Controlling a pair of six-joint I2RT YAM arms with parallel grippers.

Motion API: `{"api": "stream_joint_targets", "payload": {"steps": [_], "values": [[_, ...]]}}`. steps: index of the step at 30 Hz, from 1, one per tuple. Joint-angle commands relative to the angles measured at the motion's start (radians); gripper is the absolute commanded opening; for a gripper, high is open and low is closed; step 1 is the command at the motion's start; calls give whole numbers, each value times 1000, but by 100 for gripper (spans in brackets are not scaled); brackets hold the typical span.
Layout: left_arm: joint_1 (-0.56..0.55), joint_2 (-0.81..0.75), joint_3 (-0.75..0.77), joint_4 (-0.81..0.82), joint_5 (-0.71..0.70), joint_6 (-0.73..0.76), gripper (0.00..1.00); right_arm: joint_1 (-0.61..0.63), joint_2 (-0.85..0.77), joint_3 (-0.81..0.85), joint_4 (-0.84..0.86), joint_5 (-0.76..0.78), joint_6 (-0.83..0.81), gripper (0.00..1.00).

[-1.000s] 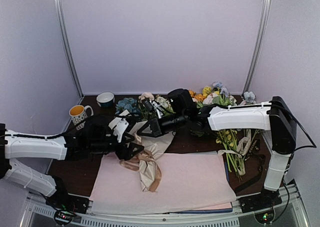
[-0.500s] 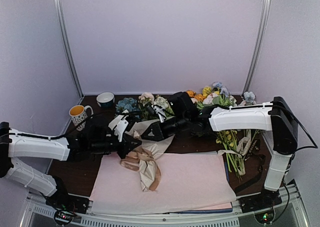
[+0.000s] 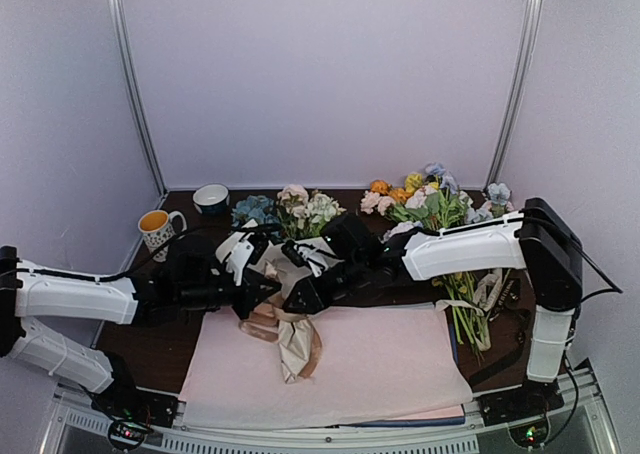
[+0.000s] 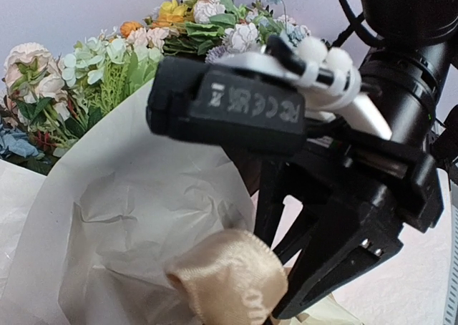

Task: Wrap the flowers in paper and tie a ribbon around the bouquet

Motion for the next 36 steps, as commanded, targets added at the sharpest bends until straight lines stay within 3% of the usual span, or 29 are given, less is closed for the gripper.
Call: {"api": "stream_joint_targets", "payload": {"steps": [1,12,19,26,36], "values": [[7,-27,-11,42,-15,-8,0,5,39,36,-13,46,-11,31],[9,-35,-36,55,-2,-26,0,2,9,28,-38,157,-40,0],[11,-83,-106,73,-13,-61,0,1,3,34,-37,144,-50,0],[12,-84,-107,90,-15,-59,0,13,33,83,-30,86,-60,21],[12,-89,-113,94,-12,-57,0,27,82,120,-81,132,-86,27]]}}
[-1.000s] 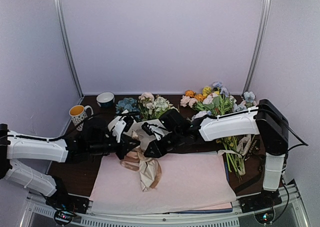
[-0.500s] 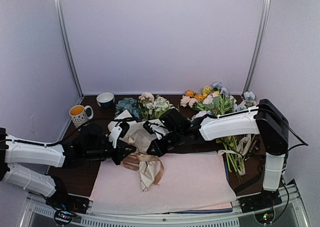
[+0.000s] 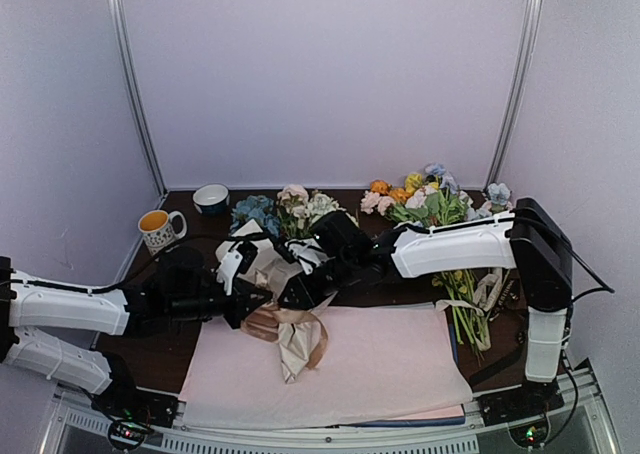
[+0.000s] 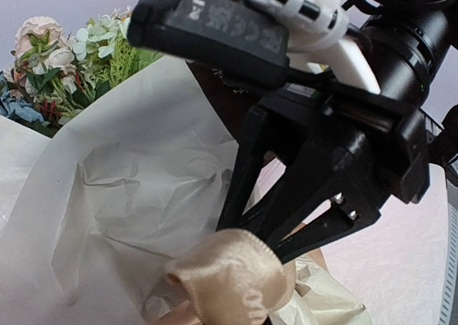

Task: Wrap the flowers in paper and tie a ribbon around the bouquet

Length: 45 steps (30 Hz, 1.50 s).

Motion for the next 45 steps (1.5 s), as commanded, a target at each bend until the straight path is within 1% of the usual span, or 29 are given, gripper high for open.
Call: {"api": "stream_joint_targets", "payload": {"steps": [1,4,9,10,12,15,17,19,21,22,24,26,30,31,33,35,36,37,38,40,41,42,43,45], "values": [[9,-16,-10,62,-6,-7,0,8,35,26,-38,32,-25,27],[9,-16,-12,61,-4,-7,0,8,43,33,-42,25,-26,24],[9,-27,-22,59,-2,-17,0,6,22,18,-41,44,-28,2],[9,-39,-32,52,-9,-21,0,7,11,13,-41,60,-29,0],[9,-77,-58,38,-42,-38,0,6,-11,5,-46,78,-31,0],[2,-165,-118,30,-84,-43,13,6,-47,-22,-37,87,-28,0],[-16,-217,-140,-11,-134,-28,22,7,-70,-37,-25,75,-19,0],[-45,-271,-142,-69,-197,-9,38,8,-90,-46,-22,67,-15,0],[-82,-310,-142,-121,-269,11,50,8,-106,-57,-23,68,-17,0],[-91,-331,-142,-142,-294,17,54,8,-110,-62,-23,66,-18,0],[-97,-370,-142,-163,-293,37,59,8,-113,-67,-26,55,-19,0],[-104,-396,-142,-161,-270,92,63,8,-114,-70,-24,37,-15,0],[-123,-393,-93,-184,-277,231,66,8,-130,-84,1,9,1,0],[-123,-391,-82,-176,-293,248,67,7,-134,-86,5,6,5,0],[-123,-400,-94,-92,-302,285,71,7,-137,-88,11,-3,13,0],[-123,-417,-134,34,-274,326,82,7,-133,-89,18,-11,23,0],[-122,-411,-156,84,-238,358,88,6,-131,-92,25,-16,30,0],[-120,-392,-178,119,-198,387,92,7,-130,-94,30,-20,35,0],[-117,-360,-180,125,-167,417,93,6,-128,-96,39,-24,40,0],[-106,-272,-129,73,-106,440,93,7,-126,-100,46,-31,49,0],[-100,-228,-107,51,-41,444,93,5,-126,-100,48,-34,52,0],[-100,-187,-94,47,-4,448,93,5,-127,-101,51,-37,55,0],[-100,-151,-86,61,16,449,93,6,-127,-102,55,-40,58,0],[-98,-89,-80,120,-1,456,92,5,-128,-105,63,-44,63,0]]}}
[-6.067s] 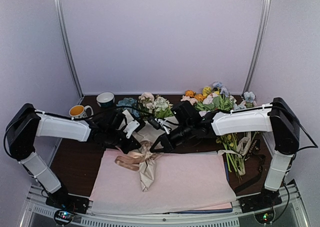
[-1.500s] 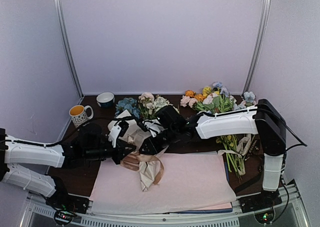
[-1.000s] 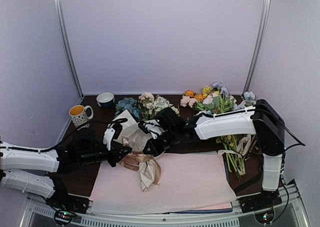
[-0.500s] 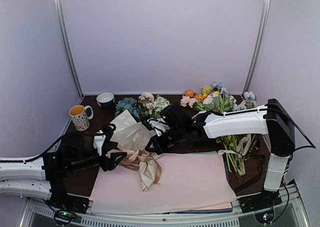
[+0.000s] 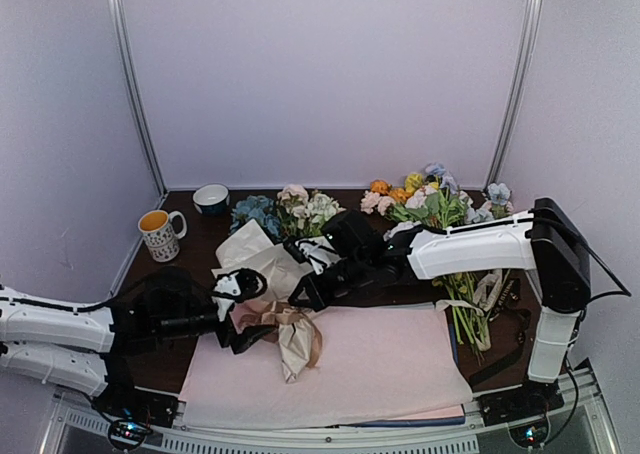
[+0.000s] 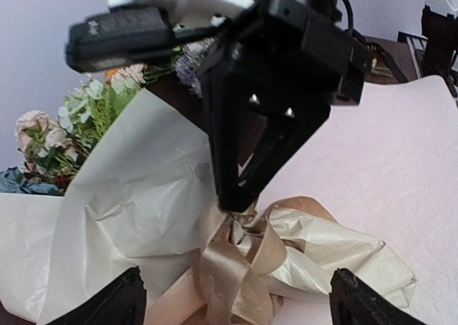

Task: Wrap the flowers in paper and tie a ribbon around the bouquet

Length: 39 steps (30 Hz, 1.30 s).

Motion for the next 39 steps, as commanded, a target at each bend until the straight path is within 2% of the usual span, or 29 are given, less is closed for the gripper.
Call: {"api": "stream_joint_targets", "payload": {"steps": [1,4,10,17,21,25,27,36,39], "values": [[13,116,40,129,77,65,91,2,-41,-13,50,-29,26,0],[40,208,84,168,42,65,86,3,-40,-20,63,-39,39,0],[45,370,199,77,10,56,61,1,-58,-42,75,-31,45,0],[45,422,204,137,36,39,51,1,-65,-42,75,-38,48,0],[45,448,218,125,28,55,34,3,-73,-39,62,-40,42,0],[45,456,238,101,13,53,6,1,-78,-50,49,-33,37,0],[45,447,231,116,-1,43,0,2,-83,-61,41,-26,32,0],[45,433,199,205,-59,-12,0,2,-88,-75,-12,-76,-13,0],[45,447,192,227,-33,-28,9,-5,-84,-61,-61,-85,-44,3]]}}
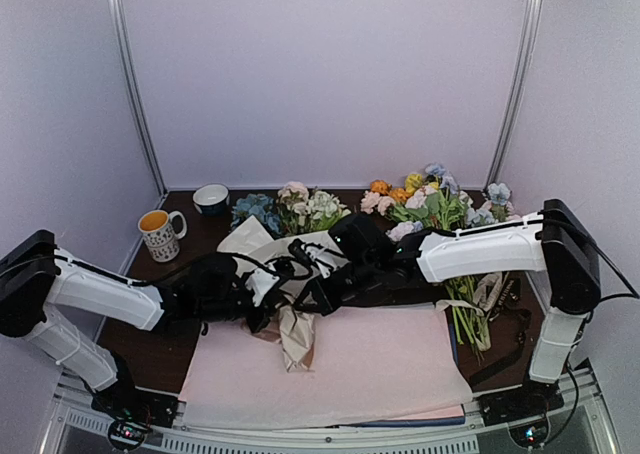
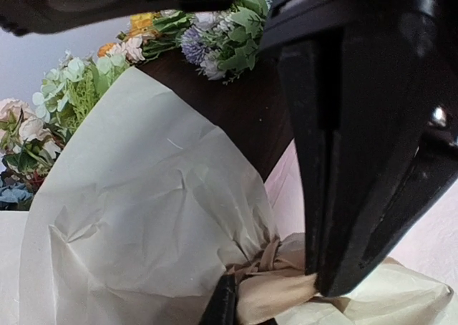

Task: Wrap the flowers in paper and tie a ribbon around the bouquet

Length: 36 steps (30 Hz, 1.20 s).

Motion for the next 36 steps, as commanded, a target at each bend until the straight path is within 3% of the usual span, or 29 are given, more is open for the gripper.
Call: {"api": "stream_joint_targets", "payload": {"steps": [1,6,12,17,24,36], "values": [[8,12,-5,108,-22,-41,11,-10,-26,22,-108,-49,-57,7],[8,54,24,73,-45,-56,11,-51,-18,67,-141,-66,-87,18],[8,54,19,79,-45,-54,0,-126,-26,78,-81,-92,-68,25],[8,39,-3,120,-68,-63,0,-139,71,156,-110,-59,-63,23],[8,37,-30,176,-103,-69,0,-124,180,216,-101,-132,-66,19],[8,69,-22,177,-107,-80,0,-120,217,191,-23,-254,-29,20]]}}
